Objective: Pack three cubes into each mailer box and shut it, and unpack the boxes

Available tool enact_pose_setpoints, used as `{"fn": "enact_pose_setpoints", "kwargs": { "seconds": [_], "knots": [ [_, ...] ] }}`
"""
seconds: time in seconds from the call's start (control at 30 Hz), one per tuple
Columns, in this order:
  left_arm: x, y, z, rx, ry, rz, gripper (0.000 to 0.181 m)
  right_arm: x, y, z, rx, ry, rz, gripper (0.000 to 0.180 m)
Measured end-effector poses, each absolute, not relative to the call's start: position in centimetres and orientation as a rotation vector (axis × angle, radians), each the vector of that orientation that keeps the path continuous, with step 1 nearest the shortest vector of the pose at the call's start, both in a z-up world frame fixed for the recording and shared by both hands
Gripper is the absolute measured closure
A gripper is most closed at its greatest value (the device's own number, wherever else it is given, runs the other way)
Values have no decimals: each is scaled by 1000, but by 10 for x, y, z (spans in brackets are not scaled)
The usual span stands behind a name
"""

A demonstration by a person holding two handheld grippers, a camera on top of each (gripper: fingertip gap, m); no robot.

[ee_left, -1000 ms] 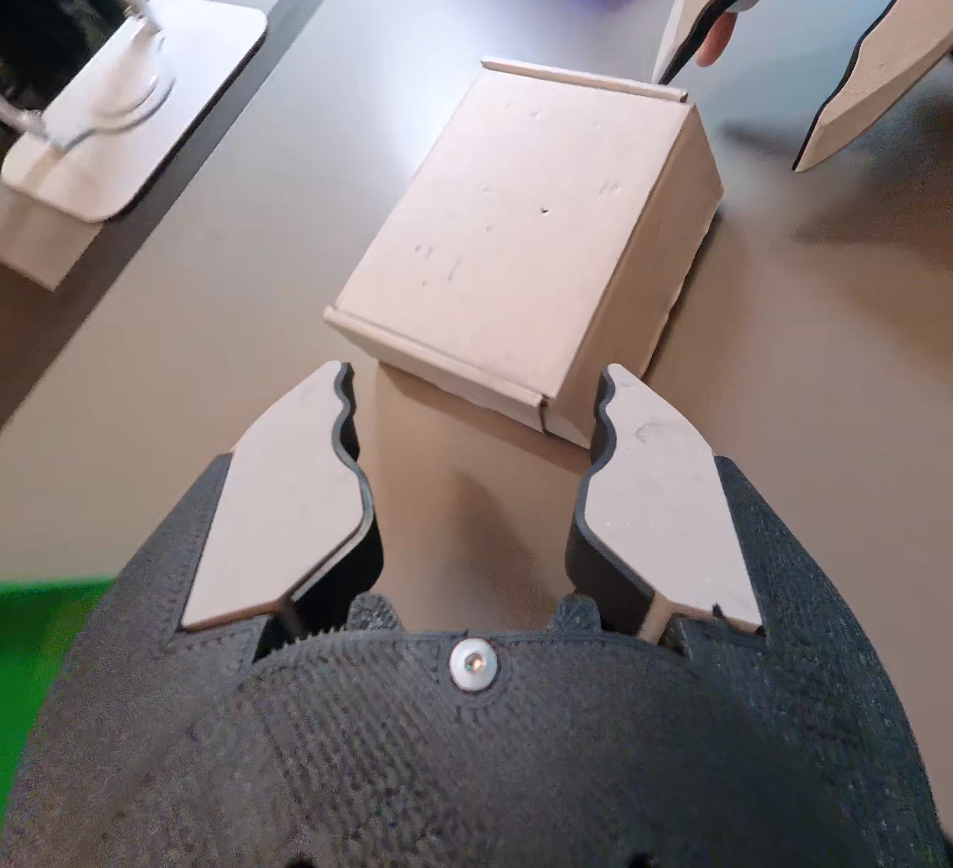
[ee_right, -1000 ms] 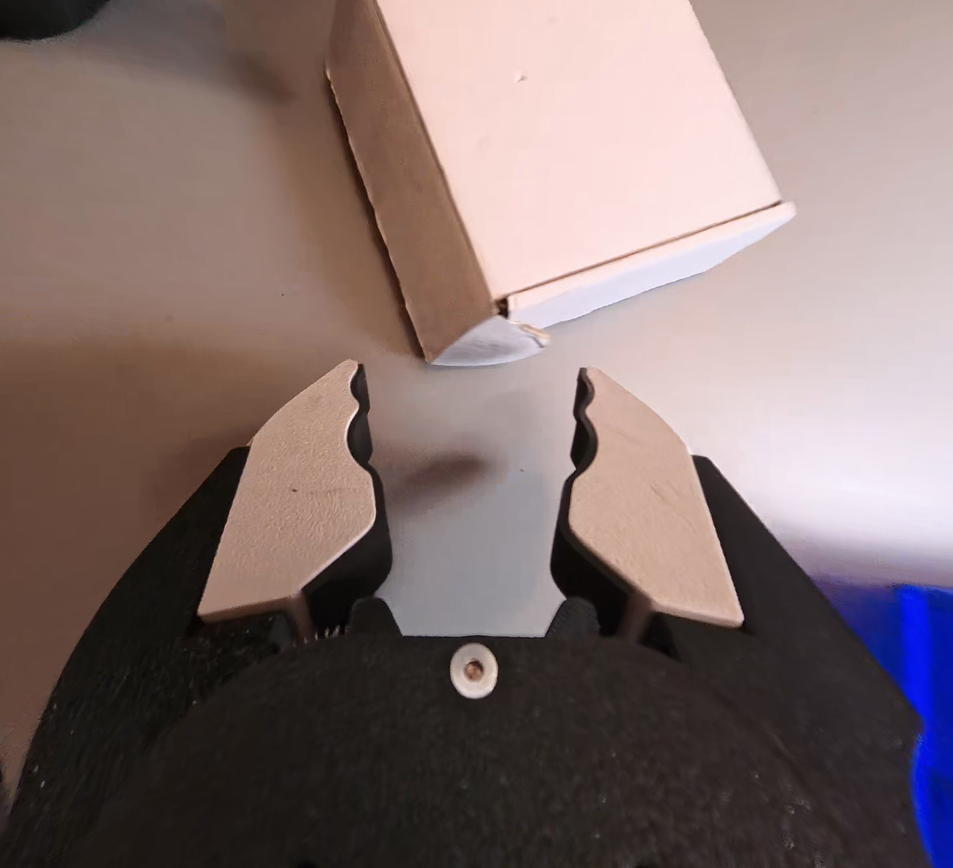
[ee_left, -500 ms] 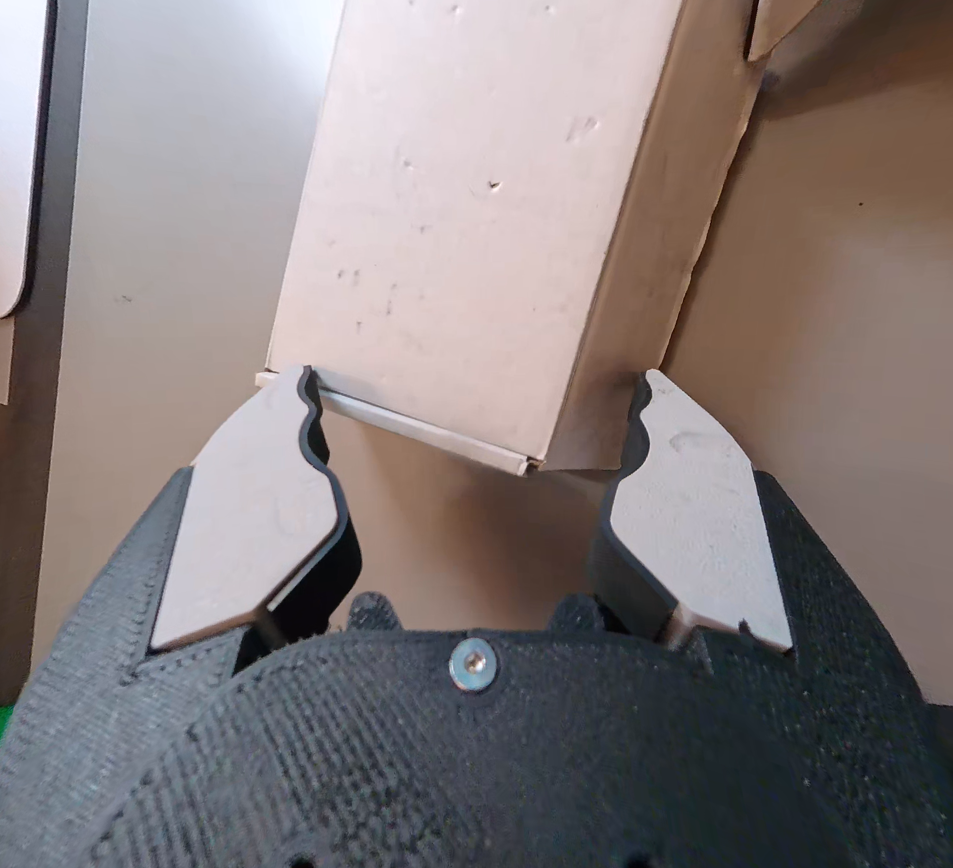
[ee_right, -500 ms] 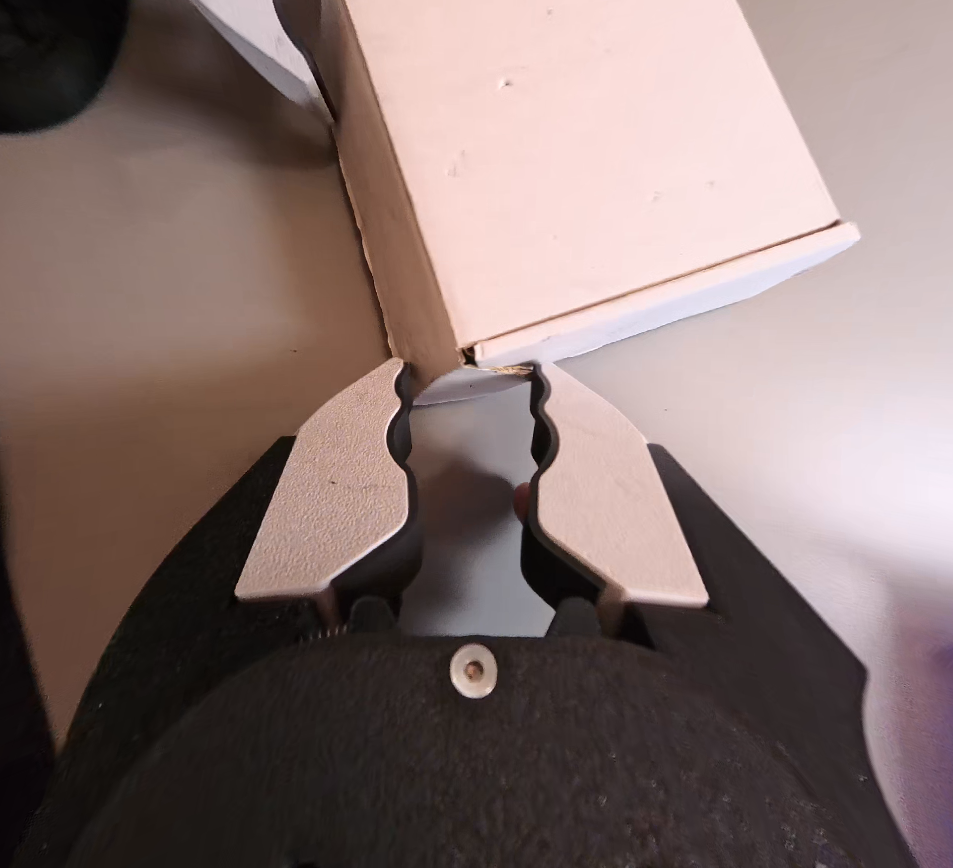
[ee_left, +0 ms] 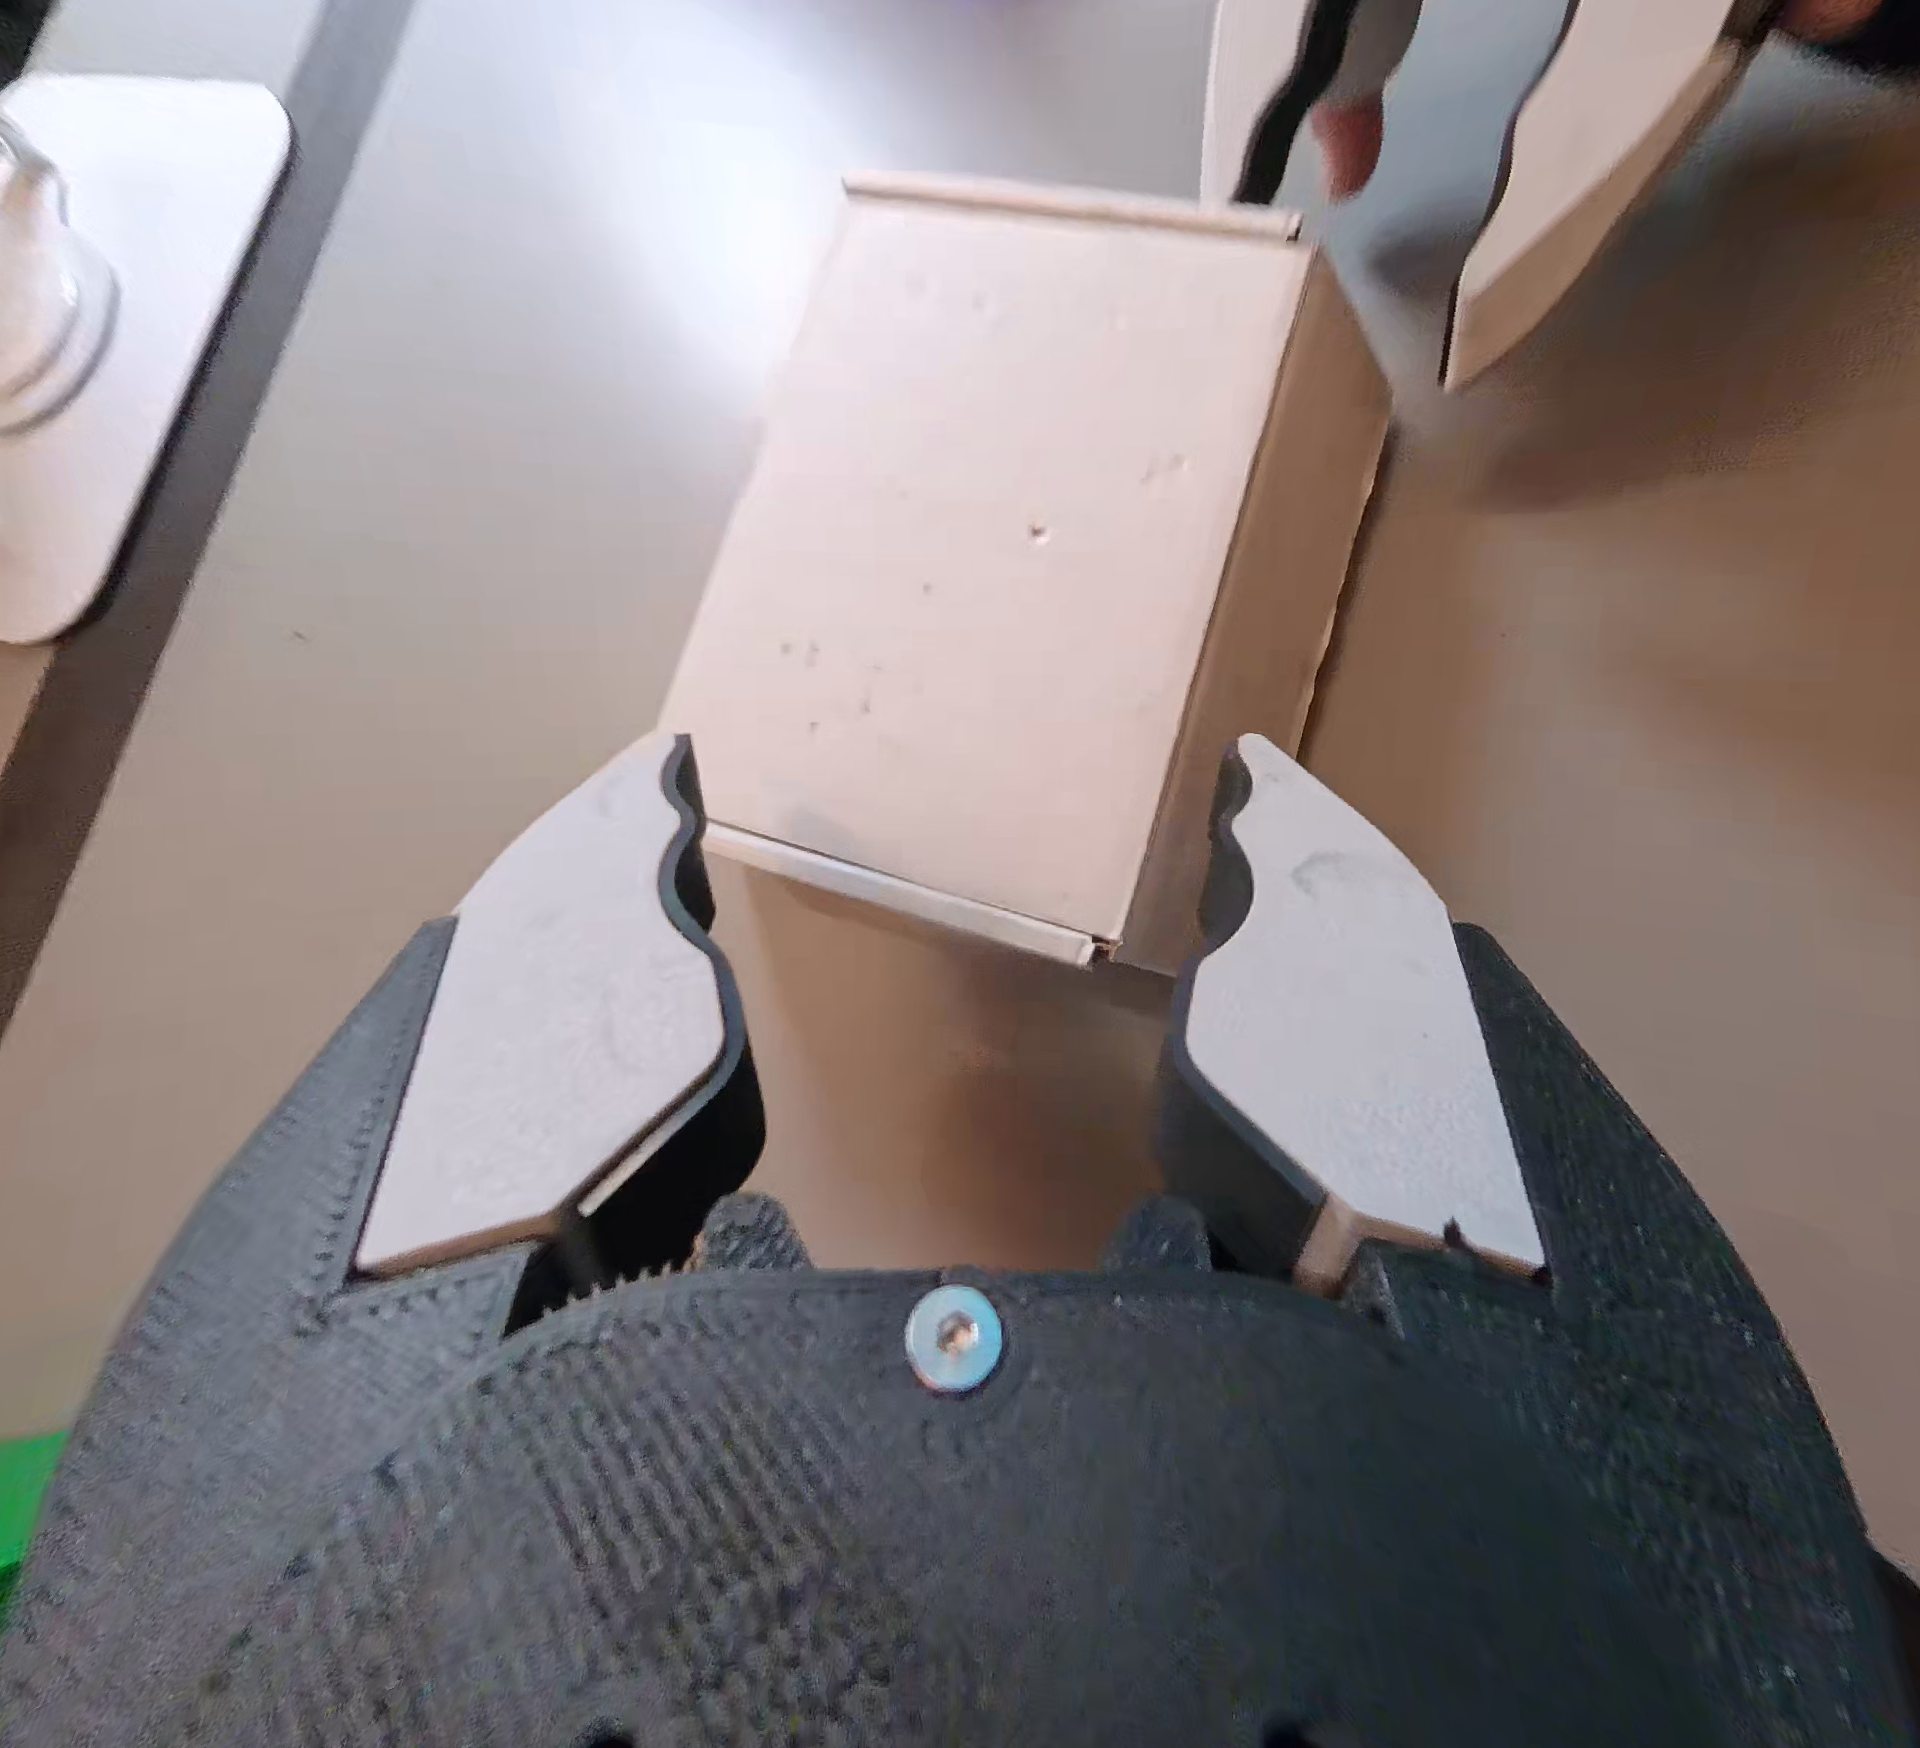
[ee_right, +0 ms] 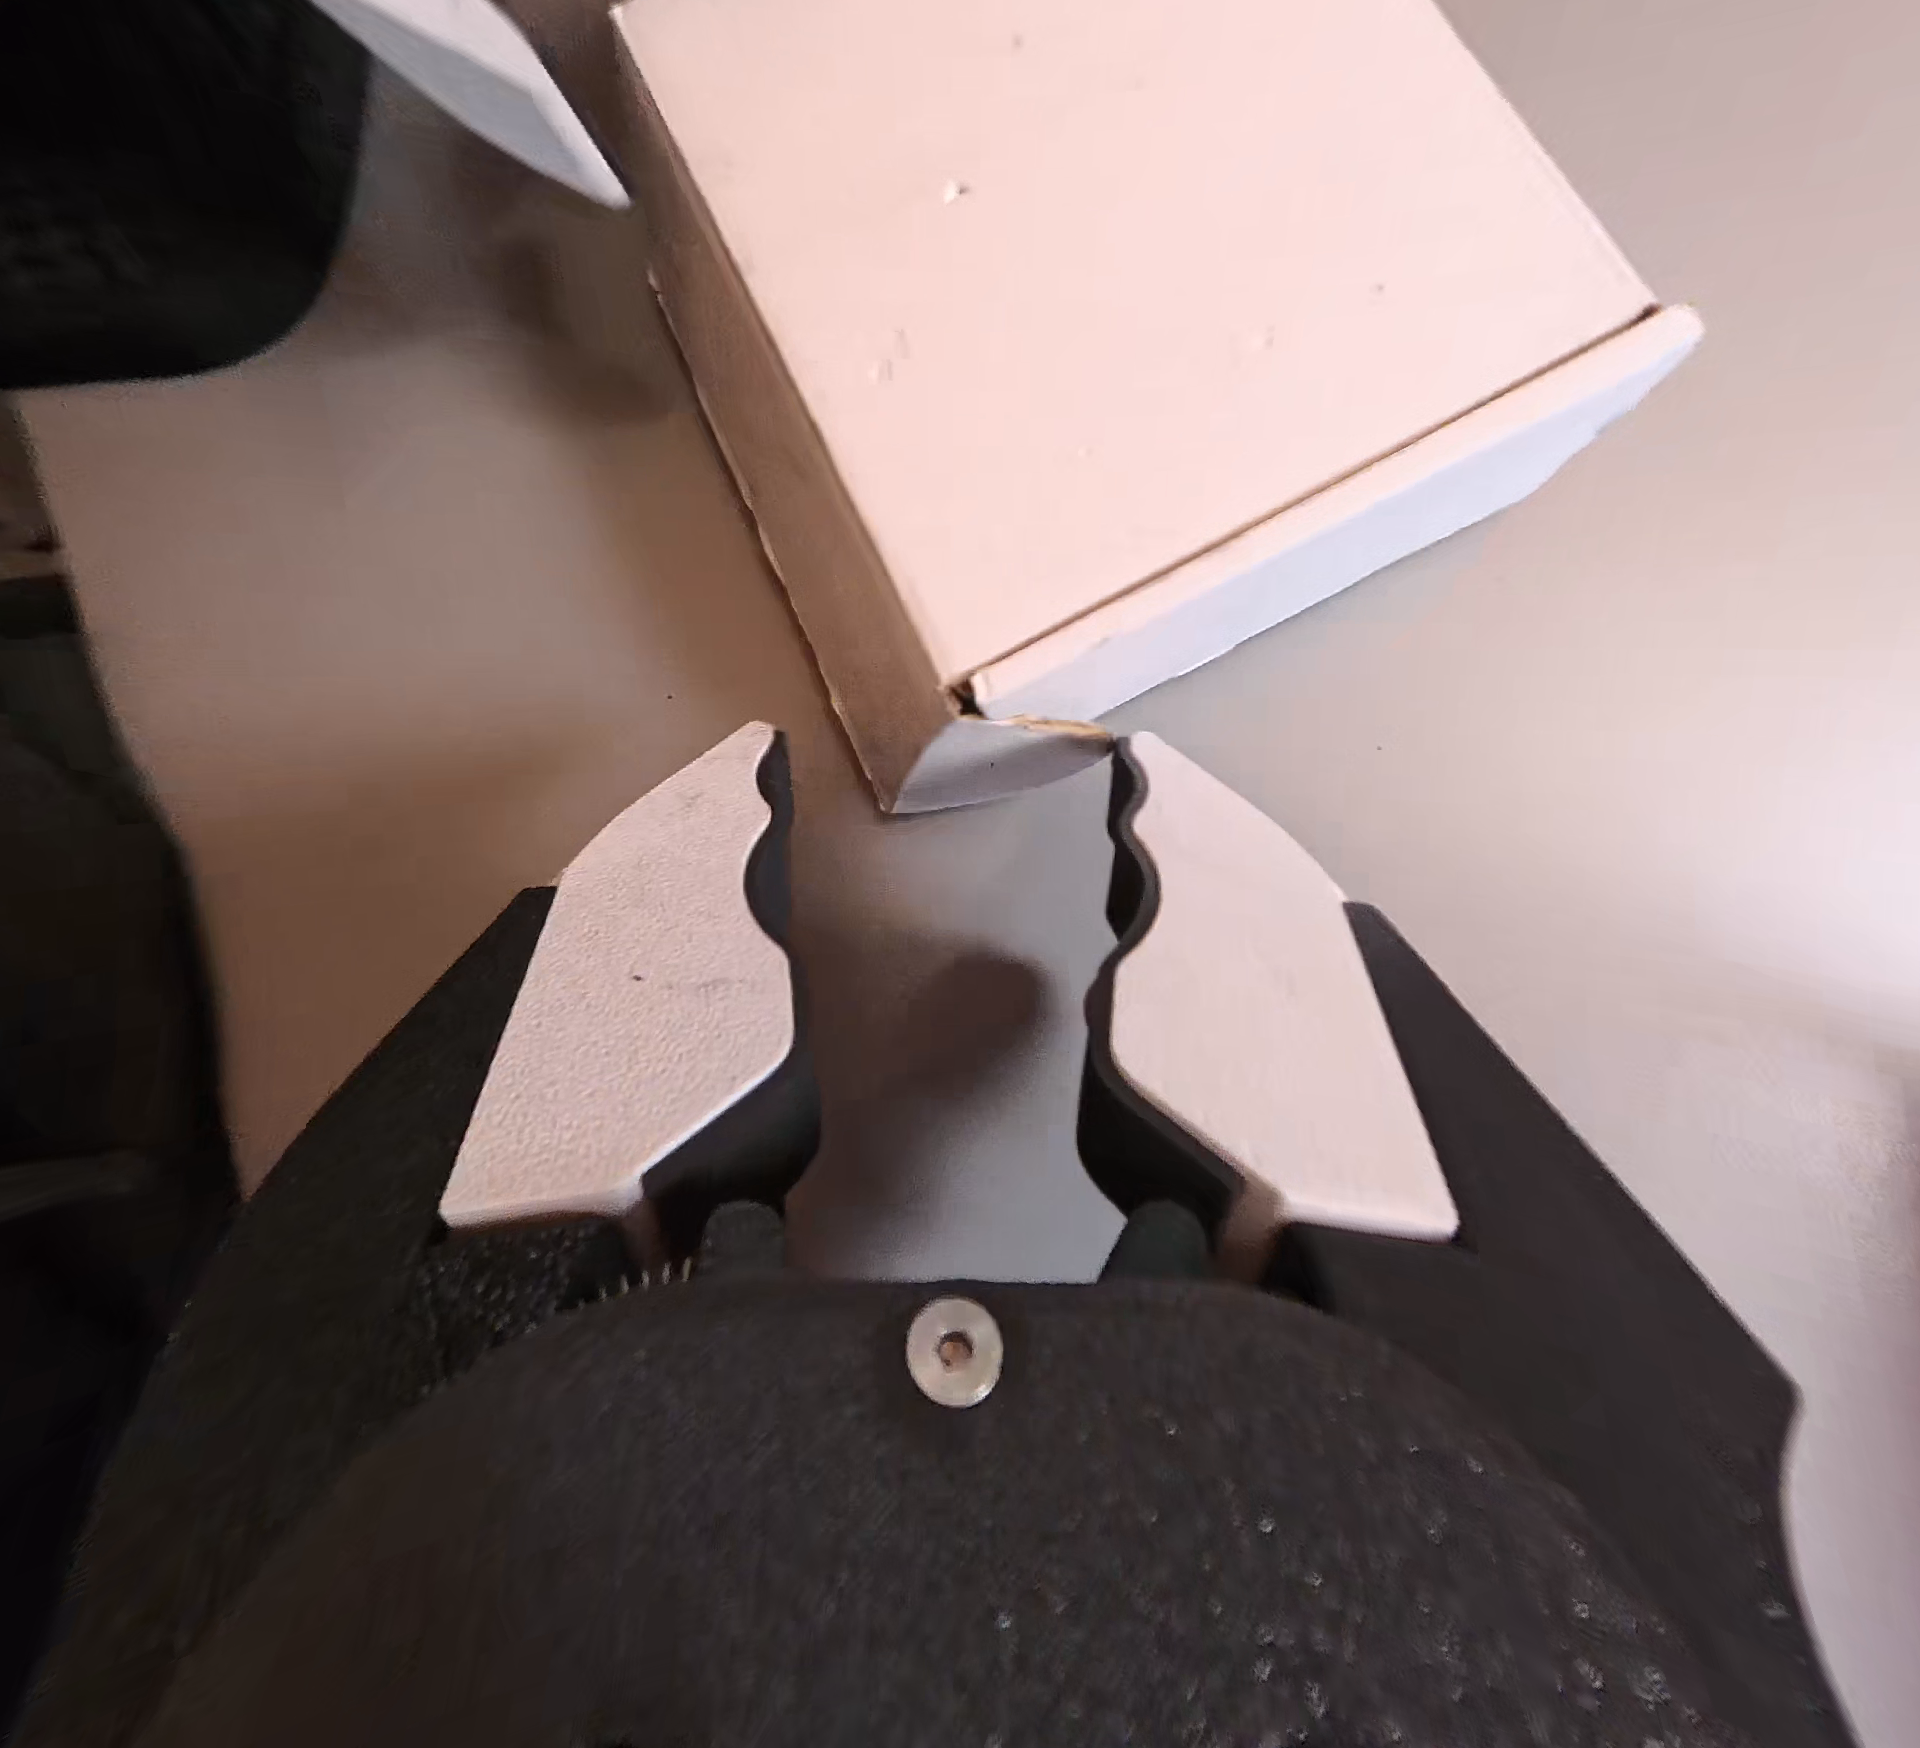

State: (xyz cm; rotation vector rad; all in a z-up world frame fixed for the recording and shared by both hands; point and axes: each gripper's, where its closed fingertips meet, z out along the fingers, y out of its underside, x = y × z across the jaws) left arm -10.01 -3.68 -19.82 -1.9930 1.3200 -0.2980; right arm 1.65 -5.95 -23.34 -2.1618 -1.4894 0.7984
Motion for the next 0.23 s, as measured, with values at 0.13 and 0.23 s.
{"fn": "enact_pose_setpoints", "kwargs": {
  "seconds": [0.13, 0.23],
  "knots": [
    [-103, -22, -186, -1971, 1388, -265, 91, 20, -51, -238, -2066, -1383, 529, 119],
    [-102, -1, -198, -2054, 1459, -294, 87, 17, -52, -242, -2059, -1373, 517, 120]
  ]
}}
